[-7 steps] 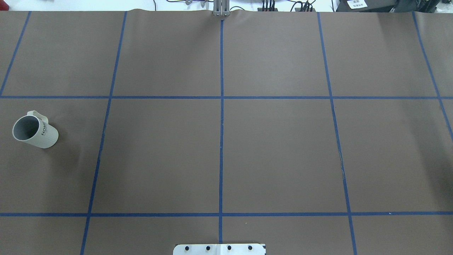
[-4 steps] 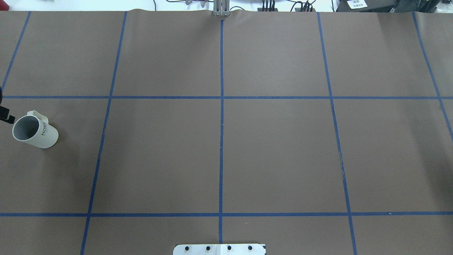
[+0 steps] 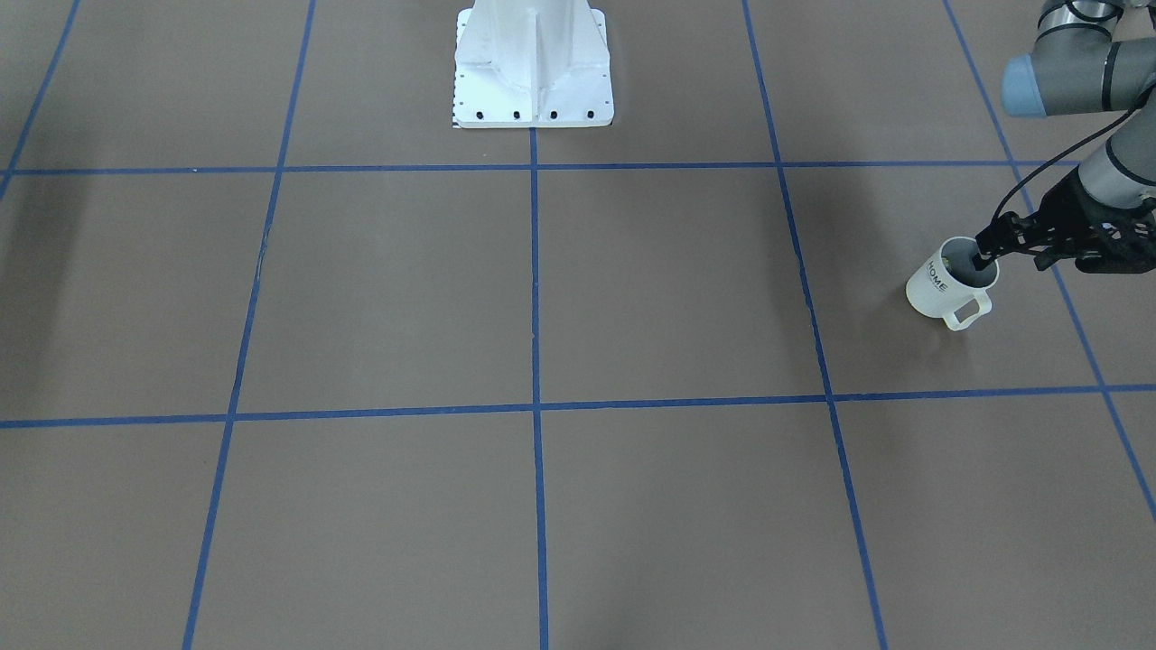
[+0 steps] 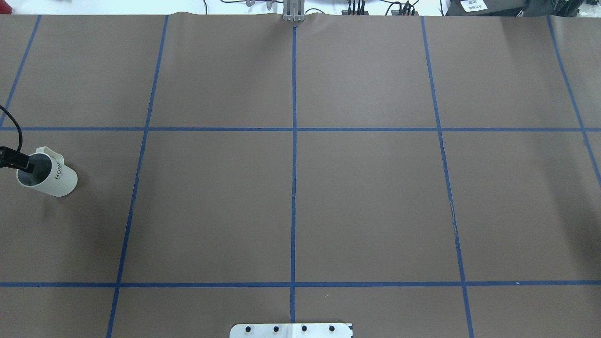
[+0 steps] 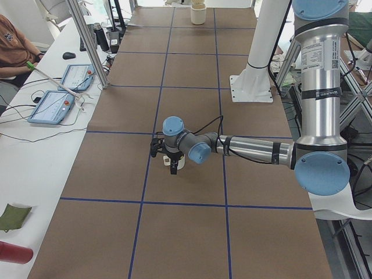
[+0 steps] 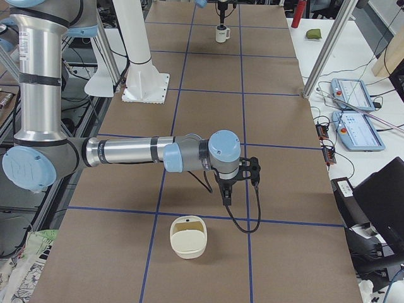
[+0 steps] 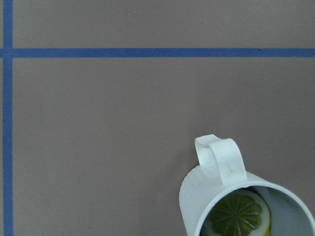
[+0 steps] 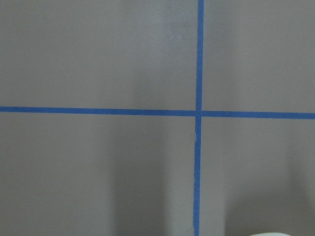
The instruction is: Left arm hands cup to right arm to dump lemon
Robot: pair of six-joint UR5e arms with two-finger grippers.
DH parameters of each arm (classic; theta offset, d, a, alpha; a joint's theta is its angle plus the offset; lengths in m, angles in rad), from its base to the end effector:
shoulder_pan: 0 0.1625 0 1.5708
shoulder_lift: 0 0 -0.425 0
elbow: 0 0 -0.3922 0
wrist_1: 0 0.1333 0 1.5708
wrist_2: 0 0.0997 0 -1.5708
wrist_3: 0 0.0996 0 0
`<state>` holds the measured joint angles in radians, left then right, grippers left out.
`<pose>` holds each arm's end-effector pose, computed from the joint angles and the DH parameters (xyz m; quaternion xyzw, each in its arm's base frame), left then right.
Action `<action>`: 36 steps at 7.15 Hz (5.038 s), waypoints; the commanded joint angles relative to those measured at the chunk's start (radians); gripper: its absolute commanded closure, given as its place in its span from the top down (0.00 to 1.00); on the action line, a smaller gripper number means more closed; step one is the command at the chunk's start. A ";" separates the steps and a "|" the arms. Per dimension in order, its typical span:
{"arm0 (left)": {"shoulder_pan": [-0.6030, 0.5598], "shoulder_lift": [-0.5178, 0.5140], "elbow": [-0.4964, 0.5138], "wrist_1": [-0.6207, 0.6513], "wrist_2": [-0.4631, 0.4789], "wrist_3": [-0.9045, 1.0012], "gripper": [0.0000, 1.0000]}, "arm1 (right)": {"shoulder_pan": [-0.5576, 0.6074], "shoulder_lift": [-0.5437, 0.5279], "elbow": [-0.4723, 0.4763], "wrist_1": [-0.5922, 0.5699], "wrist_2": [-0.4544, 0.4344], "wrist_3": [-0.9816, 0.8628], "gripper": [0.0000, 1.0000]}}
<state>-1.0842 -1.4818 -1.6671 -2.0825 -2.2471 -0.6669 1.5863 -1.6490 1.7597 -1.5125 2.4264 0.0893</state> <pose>0.1615 -0.4570 0.6009 0.0281 0.4008 0.0027 0.9157 0.0653 -0.4649 0.5905 0.0615 -0.4159 0.0125 0.9072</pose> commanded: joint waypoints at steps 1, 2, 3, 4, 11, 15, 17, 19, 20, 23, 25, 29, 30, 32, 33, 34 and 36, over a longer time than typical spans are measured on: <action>0.010 -0.020 0.039 -0.036 -0.006 -0.010 0.35 | -0.009 0.002 0.035 -0.002 0.000 0.003 1.00; 0.012 -0.038 0.041 -0.033 -0.011 -0.072 0.00 | -0.011 0.002 0.037 0.000 0.010 0.015 1.00; 0.027 -0.058 0.032 -0.031 -0.025 -0.162 0.00 | -0.011 0.002 0.034 0.001 0.013 0.017 1.00; 0.039 -0.080 0.035 -0.027 -0.070 -0.205 0.00 | -0.011 0.002 0.031 0.003 0.013 0.017 1.00; -0.128 -0.394 -0.085 0.511 -0.270 -0.212 0.00 | -0.149 0.066 0.086 0.108 0.017 0.085 1.00; 0.036 -0.662 -0.021 0.542 -0.261 -0.249 0.00 | -0.356 0.299 0.063 0.260 -0.036 0.303 0.97; 0.084 -0.870 0.134 0.539 -0.261 -0.352 0.00 | -0.431 0.348 0.058 0.433 -0.151 0.335 0.98; 0.095 -0.954 0.249 0.485 -0.261 -0.431 0.00 | -0.590 0.342 0.061 0.678 -0.435 0.461 0.98; 0.096 -0.980 0.310 0.417 -0.261 -0.468 0.00 | -0.667 0.339 0.060 0.784 -0.535 0.493 0.98; 0.147 -1.104 0.447 0.394 -0.261 -0.517 0.00 | -0.872 0.341 0.080 0.871 -0.822 0.494 0.99; 0.170 -1.118 0.483 0.323 -0.261 -0.554 0.00 | -0.980 0.341 0.080 0.879 -0.958 0.492 0.99; 0.248 -1.140 0.490 0.286 -0.261 -0.568 0.00 | -1.062 0.383 0.072 0.877 -1.030 0.492 0.99; 0.263 -1.147 0.489 0.286 -0.261 -0.569 0.00 | -1.068 0.387 0.069 0.877 -1.030 0.494 0.99; 0.271 -1.157 0.486 0.288 -0.261 -0.569 0.00 | -1.074 0.393 0.064 0.876 -1.030 0.484 0.99; 0.279 -1.158 0.484 0.286 -0.262 -0.569 0.00 | -1.075 0.394 0.063 0.868 -1.030 0.483 0.99; 0.282 -1.164 0.484 0.286 -0.261 -0.579 0.00 | -1.075 0.406 0.055 0.867 -1.030 0.483 0.99; 0.305 -1.172 0.484 0.288 -0.262 -0.603 0.00 | -1.075 0.426 0.032 0.864 -1.032 0.483 0.99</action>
<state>-0.7909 -2.6485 -1.1826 -1.7959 -2.5092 -1.2610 0.5109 -1.2327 1.8036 -0.6467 1.3955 0.5724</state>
